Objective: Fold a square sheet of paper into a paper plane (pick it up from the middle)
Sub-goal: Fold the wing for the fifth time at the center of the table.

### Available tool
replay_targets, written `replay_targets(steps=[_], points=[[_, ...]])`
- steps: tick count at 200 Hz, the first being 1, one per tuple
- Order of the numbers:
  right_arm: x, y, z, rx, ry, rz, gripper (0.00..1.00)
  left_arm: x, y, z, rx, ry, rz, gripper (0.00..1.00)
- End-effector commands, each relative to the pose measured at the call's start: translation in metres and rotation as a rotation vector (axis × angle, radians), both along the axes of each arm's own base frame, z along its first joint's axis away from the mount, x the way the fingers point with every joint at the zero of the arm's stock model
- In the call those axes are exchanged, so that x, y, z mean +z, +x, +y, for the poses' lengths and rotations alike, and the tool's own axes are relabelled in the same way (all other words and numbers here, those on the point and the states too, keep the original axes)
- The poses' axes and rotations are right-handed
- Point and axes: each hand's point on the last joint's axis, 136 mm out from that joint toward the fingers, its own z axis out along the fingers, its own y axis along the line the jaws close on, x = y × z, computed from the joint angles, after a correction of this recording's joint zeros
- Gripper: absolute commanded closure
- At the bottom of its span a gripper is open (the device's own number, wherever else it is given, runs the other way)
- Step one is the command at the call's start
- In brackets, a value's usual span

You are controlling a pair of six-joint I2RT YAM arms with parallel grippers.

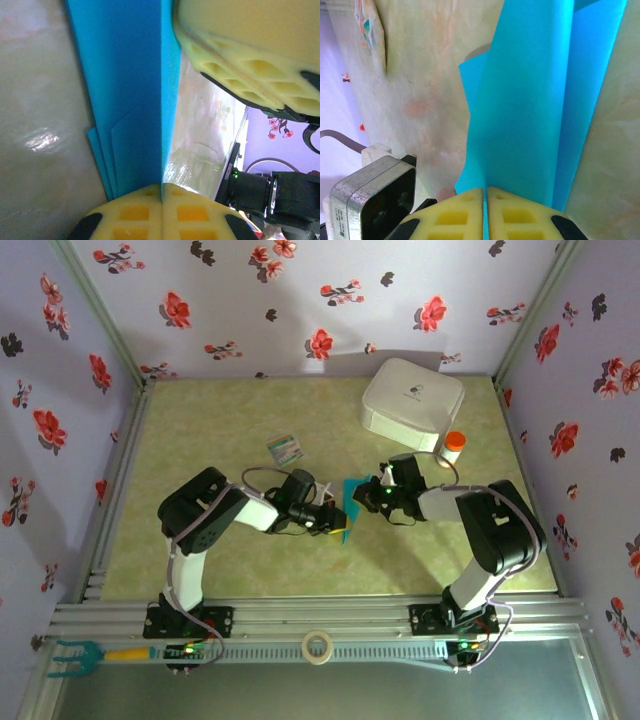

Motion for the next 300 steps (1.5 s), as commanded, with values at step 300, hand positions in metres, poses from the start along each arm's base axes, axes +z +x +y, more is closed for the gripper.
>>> replay_targets(steps=[300], points=[[-0.038, 0.002, -0.006, 0.015, -0.068, 0.088, 0.89, -0.030, -0.017, 0.029, -0.015, 0.178, 0.047, 0.82]])
